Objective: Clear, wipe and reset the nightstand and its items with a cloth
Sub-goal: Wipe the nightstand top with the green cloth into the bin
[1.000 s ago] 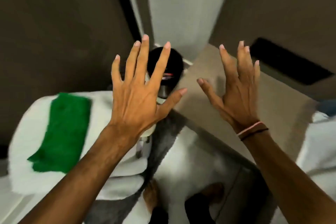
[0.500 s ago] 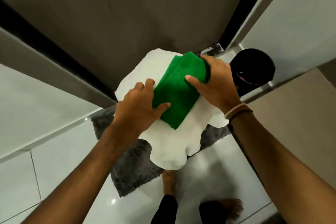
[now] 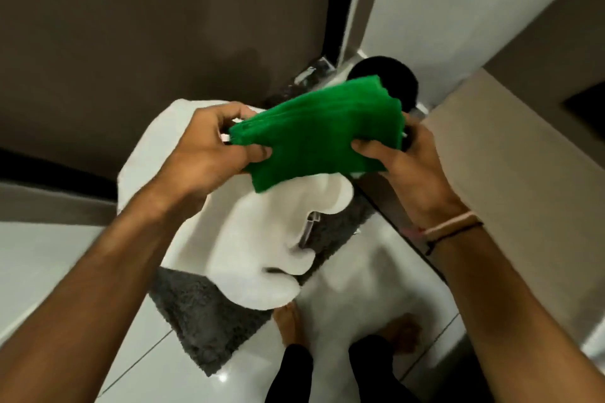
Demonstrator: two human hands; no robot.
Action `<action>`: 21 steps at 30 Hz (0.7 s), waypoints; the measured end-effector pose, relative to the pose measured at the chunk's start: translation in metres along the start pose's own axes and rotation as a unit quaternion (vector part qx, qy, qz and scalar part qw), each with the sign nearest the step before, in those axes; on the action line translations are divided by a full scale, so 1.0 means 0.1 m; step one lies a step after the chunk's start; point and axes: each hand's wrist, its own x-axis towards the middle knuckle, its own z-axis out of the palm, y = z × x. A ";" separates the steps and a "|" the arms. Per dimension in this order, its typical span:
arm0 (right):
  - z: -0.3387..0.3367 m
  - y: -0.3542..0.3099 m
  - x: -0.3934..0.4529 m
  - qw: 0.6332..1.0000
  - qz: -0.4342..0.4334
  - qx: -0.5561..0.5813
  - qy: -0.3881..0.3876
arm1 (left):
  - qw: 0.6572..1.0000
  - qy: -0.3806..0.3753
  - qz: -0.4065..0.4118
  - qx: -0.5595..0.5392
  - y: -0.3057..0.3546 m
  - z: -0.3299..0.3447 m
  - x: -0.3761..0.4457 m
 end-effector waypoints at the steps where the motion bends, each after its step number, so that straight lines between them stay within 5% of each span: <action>1: -0.25 0.09 -0.03 0.999 0.029 0.031 0.029 | 1.000 -0.009 0.010 -0.004 0.09 0.21 0.07; 8: -2.23 0.86 -0.48 0.963 0.138 -0.033 0.229 | 0.994 -0.097 0.032 0.050 0.20 2.60 0.50; 14: -3.45 1.58 -1.17 0.873 0.221 -0.157 0.404 | 0.949 -0.235 0.078 0.196 -0.16 4.51 0.24; 16: -3.72 1.74 -1.33 0.850 0.272 -0.188 0.411 | 0.915 -0.248 0.150 0.281 -0.23 4.90 0.11; 18: -3.82 1.87 -1.47 0.815 0.294 -0.334 0.371 | 0.858 -0.242 0.240 0.384 -0.33 5.12 -0.08; 21: -3.69 2.06 -1.58 0.777 0.221 -0.501 0.310 | 0.768 -0.251 0.339 0.482 -0.59 5.28 -0.46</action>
